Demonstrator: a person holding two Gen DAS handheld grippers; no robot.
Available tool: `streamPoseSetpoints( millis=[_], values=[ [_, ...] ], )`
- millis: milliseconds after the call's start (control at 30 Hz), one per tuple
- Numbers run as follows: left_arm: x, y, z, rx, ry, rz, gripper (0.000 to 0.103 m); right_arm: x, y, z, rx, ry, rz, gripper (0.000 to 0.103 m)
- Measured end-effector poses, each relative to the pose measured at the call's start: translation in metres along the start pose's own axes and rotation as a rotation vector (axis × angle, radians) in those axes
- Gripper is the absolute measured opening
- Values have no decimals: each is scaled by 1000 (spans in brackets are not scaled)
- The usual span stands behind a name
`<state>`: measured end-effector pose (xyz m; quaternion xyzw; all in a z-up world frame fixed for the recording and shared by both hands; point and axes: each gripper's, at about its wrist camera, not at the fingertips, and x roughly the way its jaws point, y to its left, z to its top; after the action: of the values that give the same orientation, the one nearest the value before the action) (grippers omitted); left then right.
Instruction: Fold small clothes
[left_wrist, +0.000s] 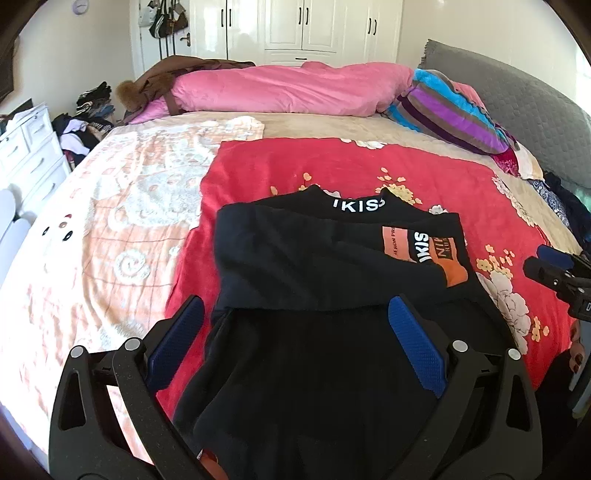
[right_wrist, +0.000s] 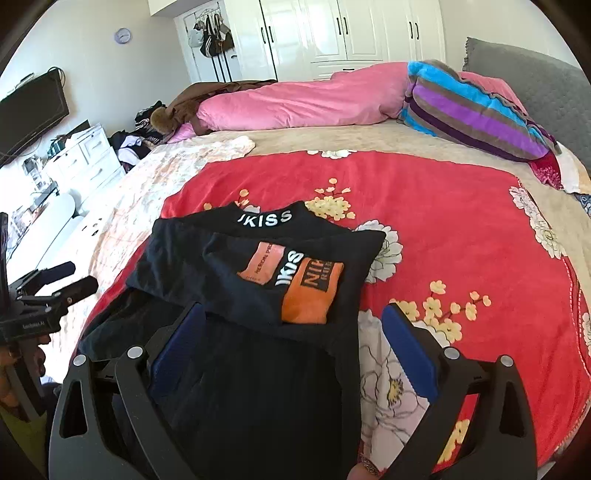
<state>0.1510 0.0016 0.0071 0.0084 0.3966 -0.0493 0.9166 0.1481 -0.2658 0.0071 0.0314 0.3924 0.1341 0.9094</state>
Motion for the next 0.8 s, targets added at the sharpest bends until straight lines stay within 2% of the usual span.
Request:
streamPoseSetpoints(
  millis=[800],
  values=[
    [-53, 21, -25, 5, -1, 75, 94, -64, -7, -55, 16, 46, -18, 96]
  ],
)
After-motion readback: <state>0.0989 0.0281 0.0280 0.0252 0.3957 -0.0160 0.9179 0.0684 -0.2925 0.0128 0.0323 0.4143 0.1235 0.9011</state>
